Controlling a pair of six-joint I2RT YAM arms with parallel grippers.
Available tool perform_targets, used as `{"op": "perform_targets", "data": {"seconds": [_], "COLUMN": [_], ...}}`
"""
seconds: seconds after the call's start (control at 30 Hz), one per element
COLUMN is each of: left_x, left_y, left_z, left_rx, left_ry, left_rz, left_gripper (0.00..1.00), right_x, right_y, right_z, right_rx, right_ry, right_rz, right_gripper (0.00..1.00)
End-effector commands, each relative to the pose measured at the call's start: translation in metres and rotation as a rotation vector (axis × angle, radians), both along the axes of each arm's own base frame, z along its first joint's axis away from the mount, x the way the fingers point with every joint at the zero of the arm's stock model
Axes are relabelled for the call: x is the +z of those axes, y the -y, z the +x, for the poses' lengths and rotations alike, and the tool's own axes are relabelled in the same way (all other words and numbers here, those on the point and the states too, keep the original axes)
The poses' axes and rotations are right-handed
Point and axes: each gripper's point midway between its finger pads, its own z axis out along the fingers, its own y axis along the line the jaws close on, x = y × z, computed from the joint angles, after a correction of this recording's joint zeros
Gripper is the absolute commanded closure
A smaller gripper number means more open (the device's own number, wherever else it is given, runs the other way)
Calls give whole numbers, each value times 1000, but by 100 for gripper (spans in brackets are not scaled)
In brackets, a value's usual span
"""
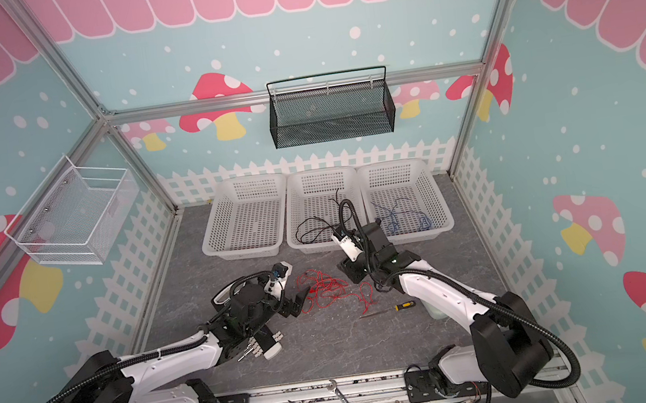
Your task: Untangle the cables
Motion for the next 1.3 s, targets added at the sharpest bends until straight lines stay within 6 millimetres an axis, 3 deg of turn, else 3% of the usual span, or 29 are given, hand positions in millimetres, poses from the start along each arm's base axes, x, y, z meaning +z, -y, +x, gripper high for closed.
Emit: {"op": "perform_targets", "data": {"seconds": [0.0, 0.47, 0.8, 1.07, 1.27], "left_x": [-1, -31, -43, -46, -55], "left_y": [5, 1, 7, 18, 19], "left_z": [0, 10, 1, 4, 10], "left_rx": [-3, 75, 66, 43, 61], "left_ry": [-33, -134, -221, -250, -261], "left_rz": [-6, 45, -32, -36, -7], "left_gripper": [2, 2, 10, 24, 28], "right_x": [-5, -42, -31, -25, -25], "right_y": [6, 3, -11, -15, -16], "right_z": [-20, -52, -34, -26, -24], "right_rx": [-15, -22, -9, -15, -12], "right_ry": [-72, -217, -132, -90, -83], "right_rz": [-12, -55, -13, 7, 15], "right_gripper": [53, 53, 53, 52, 52]}}
